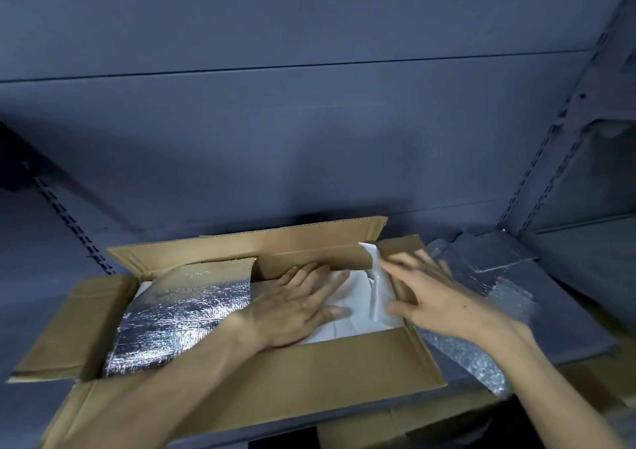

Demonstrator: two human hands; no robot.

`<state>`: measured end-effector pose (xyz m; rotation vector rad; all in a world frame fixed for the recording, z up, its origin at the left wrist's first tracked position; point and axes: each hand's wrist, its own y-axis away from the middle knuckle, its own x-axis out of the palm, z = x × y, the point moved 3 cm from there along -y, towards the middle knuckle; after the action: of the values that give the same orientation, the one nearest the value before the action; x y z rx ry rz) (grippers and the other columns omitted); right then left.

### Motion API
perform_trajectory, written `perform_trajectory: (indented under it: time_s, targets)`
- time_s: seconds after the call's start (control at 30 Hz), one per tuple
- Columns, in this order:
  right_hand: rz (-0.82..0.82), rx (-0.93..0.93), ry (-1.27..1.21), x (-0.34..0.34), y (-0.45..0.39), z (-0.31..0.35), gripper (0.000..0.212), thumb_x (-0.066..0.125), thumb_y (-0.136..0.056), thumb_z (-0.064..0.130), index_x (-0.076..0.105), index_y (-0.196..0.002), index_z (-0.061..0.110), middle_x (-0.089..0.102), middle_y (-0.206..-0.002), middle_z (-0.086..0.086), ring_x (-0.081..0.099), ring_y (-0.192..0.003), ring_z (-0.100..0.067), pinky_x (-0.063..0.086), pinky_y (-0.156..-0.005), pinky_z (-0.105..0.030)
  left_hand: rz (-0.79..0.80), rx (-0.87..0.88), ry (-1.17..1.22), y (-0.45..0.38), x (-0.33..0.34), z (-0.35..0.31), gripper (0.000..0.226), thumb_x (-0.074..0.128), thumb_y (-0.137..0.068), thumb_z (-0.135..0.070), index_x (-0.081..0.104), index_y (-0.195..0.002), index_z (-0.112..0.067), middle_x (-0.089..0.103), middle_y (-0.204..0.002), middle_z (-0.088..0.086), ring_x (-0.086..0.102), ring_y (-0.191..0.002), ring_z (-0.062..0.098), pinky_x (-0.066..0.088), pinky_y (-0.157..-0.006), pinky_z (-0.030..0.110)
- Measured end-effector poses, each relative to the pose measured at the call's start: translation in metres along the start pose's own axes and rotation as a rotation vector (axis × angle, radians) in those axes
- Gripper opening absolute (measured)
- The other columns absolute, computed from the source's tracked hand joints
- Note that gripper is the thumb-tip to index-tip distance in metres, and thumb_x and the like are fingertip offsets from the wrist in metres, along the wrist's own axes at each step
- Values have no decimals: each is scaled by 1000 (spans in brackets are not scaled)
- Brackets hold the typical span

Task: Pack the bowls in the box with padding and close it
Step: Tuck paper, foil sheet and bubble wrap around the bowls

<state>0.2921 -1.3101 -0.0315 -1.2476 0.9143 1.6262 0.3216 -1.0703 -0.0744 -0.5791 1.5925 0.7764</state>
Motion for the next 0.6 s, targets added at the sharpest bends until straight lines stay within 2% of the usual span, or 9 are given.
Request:
perform_trajectory:
  time_s: [0.13, 0.23, 0.3, 0.33, 0.43, 0.53, 0.6]
  targets:
    - [-28, -62, 52, 7, -7, 10, 56, 59, -96, 40, 43, -149, 34, 33, -152, 24, 17, -134, -4, 23, -110, -37, -101, 18, 9, -2, 4, 0, 76, 0, -98, -70, -22, -158, -30, 5, -169, -3, -6, -156, 12, 6, -128, 40]
    - [-24, -86, 71, 16, -13, 10, 49, 61, -89, 43, 53, -138, 40, 22, -158, 18, 5, -146, -5, 14, -114, -38, -166, 69, 54, -7, -2, -6, 76, 5, -101, -68, -20, -159, -27, -2, -170, -7, -11, -155, 8, 0, -128, 37]
    - [-58, -78, 56, 21, -15, 10, 48, 61, -85, 49, 49, -131, 44, 18, -160, 16, -1, -150, -5, 12, -116, -41, -224, 117, 57, -13, -9, -14, 78, 10, -102, -68, -19, -159, -24, -7, -170, -7, -17, -153, 4, -6, -127, 33]
    - [-88, -64, 32, 22, -15, 9, 49, 61, -84, 51, 44, -129, 45, 23, -157, 16, 0, -149, -3, 14, -115, -40, -247, 137, 48, -17, -12, -19, 79, 12, -102, -67, -19, -160, -22, -9, -170, -6, -20, -153, 4, -8, -127, 32]
    - [-172, 17, -64, 20, -12, 6, 46, 64, -84, 48, 36, -120, 41, 39, -139, 18, 16, -139, -4, 18, -107, -30, -239, 143, 39, -30, -10, -28, 82, 13, -102, -66, -18, -159, -17, -16, -169, -4, -27, -151, 4, -8, -127, 33]
    - [-307, -1, -213, 14, -8, 4, 29, 60, -90, 17, 51, -112, 32, 60, -118, 27, 47, -127, -6, 25, -111, -29, -186, 183, 34, -38, 0, -30, 77, 3, -99, -69, -20, -158, -25, -24, -165, -8, -31, -149, 4, -9, -127, 36]
    - [-461, 45, -363, 7, 0, -7, 29, 57, -89, 2, 62, -104, 27, 70, -99, 23, 60, -109, -2, 37, -103, -29, -165, 217, 47, -39, 5, -30, 71, 1, -100, -70, -24, -156, -35, -26, -165, -12, -31, -149, 4, -10, -126, 36]
